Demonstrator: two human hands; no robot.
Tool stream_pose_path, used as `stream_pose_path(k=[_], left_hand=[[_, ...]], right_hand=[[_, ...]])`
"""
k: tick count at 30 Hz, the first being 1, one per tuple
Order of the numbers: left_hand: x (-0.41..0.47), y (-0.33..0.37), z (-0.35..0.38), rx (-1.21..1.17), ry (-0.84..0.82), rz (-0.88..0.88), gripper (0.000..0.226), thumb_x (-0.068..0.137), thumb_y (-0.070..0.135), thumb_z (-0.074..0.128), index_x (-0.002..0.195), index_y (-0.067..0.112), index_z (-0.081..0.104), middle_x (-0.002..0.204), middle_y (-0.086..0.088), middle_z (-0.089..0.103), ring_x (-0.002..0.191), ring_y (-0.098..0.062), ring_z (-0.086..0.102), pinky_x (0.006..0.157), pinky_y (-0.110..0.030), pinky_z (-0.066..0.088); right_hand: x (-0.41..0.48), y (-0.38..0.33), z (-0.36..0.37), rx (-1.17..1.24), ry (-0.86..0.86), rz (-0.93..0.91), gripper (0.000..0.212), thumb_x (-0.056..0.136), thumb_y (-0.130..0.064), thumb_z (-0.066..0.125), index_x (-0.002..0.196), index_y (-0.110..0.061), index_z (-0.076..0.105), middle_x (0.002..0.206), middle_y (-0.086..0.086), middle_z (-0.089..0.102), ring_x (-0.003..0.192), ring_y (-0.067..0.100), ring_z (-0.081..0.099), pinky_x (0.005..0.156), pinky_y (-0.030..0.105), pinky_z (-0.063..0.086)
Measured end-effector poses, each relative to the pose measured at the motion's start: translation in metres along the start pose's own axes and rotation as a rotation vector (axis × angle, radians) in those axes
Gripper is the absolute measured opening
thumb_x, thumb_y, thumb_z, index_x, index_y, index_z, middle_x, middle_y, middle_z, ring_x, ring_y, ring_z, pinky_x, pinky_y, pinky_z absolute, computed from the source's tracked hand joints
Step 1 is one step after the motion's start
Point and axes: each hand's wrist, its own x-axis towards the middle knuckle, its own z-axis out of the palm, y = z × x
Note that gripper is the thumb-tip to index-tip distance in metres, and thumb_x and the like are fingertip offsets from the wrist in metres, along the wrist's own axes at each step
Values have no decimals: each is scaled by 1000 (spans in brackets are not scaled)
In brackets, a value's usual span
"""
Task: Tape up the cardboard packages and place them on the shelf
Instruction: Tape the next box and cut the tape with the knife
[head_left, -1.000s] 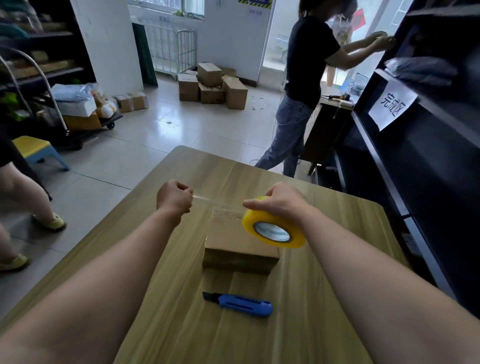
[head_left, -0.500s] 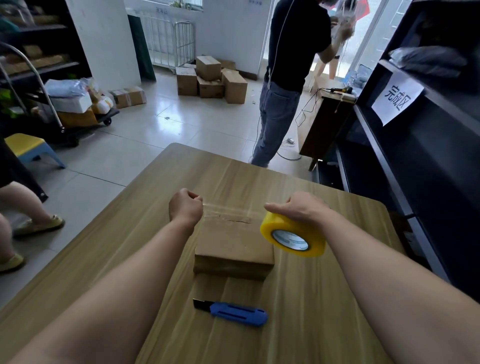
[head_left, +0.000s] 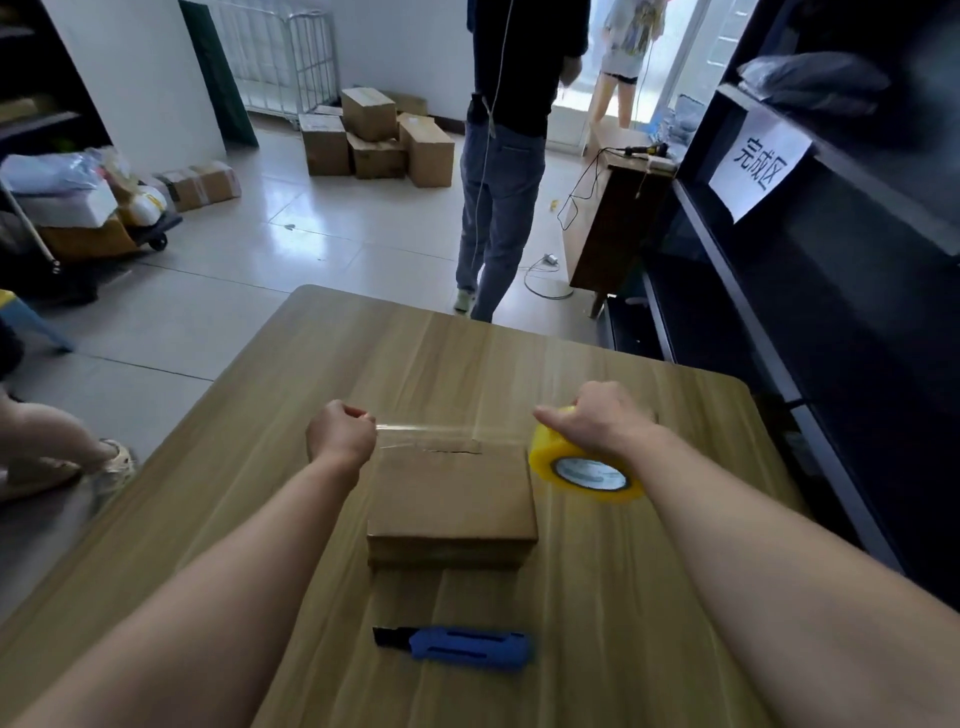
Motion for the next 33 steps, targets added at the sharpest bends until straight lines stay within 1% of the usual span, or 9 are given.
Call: stream_pose_path(k=[2, 4, 9, 14, 18, 23, 26, 30, 33], left_hand=[[2, 1, 3, 21, -18, 8, 7, 81, 15, 61, 77, 12, 67, 84, -14, 71, 82, -33, 68, 77, -40, 58], [2, 0, 8, 40, -34, 7, 8, 83, 14, 63, 75, 13, 65, 83, -14, 71, 80, -33, 68, 77, -42, 58], [6, -2, 16, 154, -30, 55, 9, 86, 19, 67, 82, 11, 72, 87, -10, 72, 85, -30, 67, 77, -34, 52], [11, -10, 20, 201, -11, 27, 17, 84, 20, 71, 68, 17, 66, 81, -8, 72, 82, -28, 68, 76, -36, 55], [15, -17, 24, 283, 8, 34, 7, 83, 19, 66, 79, 13, 68, 87, -9, 71, 86, -29, 65, 68, -31, 46], [18, -18, 29, 368, -14, 52, 6, 84, 14, 58, 81, 14, 63, 93, -12, 69, 90, -32, 61, 66, -30, 38], [20, -19, 31, 441, -23, 56, 6, 83, 16, 59, 79, 17, 62, 95, -9, 69, 92, -30, 62, 67, -28, 38], [23, -22, 35, 517, -22, 84, 8, 87, 21, 58, 79, 19, 56, 99, -9, 66, 94, -30, 60, 72, -30, 41], [24, -24, 36, 533, -25, 107, 8, 89, 21, 57, 82, 19, 55, 99, -9, 64, 95, -30, 58, 74, -32, 43]], right_hand=[[-3, 1, 3, -179, 4, 14, 68, 89, -71, 42, 111, -12, 65, 114, 10, 64, 104, 31, 59, 80, 35, 45], [-2, 5, 9, -183, -35, 43, 70, 91, -73, 38, 111, -11, 64, 115, 11, 64, 101, 30, 58, 79, 36, 44], [9, 12, 27, -186, -94, 48, 76, 92, -73, 31, 115, -9, 63, 119, 12, 63, 110, 32, 59, 85, 37, 46], [25, 13, 44, -188, -64, 29, 76, 90, -75, 35, 113, -9, 64, 117, 12, 65, 108, 32, 60, 84, 36, 48], [37, 11, 53, -226, -73, 3, 78, 87, -77, 34, 109, -10, 66, 113, 11, 66, 104, 31, 62, 75, 34, 45], [47, 12, 61, -253, -99, 3, 80, 86, -80, 33, 107, -11, 65, 110, 10, 66, 101, 30, 62, 74, 34, 46], [50, 14, 64, -273, -111, 0, 79, 86, -80, 32, 106, -11, 65, 107, 9, 65, 98, 28, 62, 73, 33, 46], [52, 15, 70, -273, -119, 5, 79, 86, -80, 31, 102, -11, 65, 95, 6, 62, 83, 25, 56, 69, 31, 45], [54, 16, 73, -266, -124, 7, 79, 86, -80, 31, 104, -11, 64, 101, 7, 64, 89, 26, 60, 73, 33, 47]])
